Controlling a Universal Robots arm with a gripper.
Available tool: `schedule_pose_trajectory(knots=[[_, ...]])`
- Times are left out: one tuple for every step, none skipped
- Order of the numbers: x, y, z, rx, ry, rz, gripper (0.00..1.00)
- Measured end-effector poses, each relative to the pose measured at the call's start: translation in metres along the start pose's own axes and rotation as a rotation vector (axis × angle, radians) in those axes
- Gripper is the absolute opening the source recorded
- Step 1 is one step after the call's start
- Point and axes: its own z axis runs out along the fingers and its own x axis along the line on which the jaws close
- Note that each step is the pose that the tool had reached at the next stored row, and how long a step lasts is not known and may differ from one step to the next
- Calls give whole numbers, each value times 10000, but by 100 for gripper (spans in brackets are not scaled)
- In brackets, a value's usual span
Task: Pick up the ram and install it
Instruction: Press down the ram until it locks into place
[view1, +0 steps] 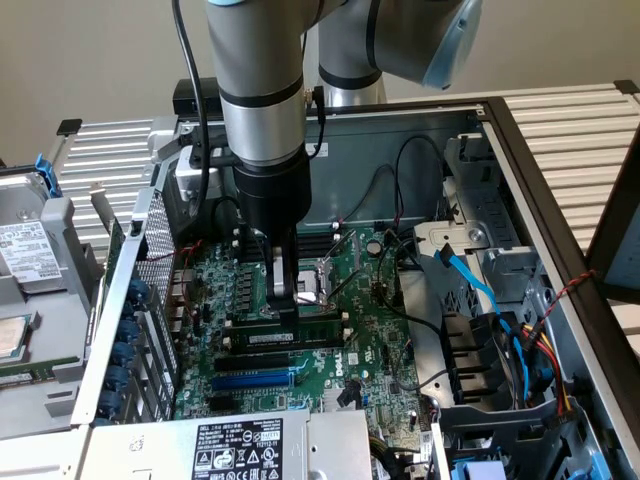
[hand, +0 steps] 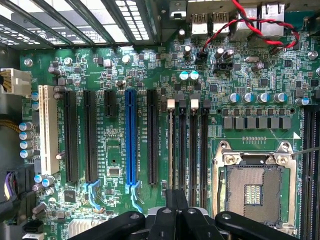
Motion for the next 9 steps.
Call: schedule_pose_trajectory(knots=[[0,0,0,0,0,0,11],[0,0,0,0,0,0,11],[0,0,0,0,1,0,11],[0,0,1,-1,2,0,11],[0,0,2,0,1,0,11],[0,0,3,0,1,1,11],[1,1,4,0,1,1,11],[1,1,4,0,1,1,11],[1,0,4,-1,1,1,11]])
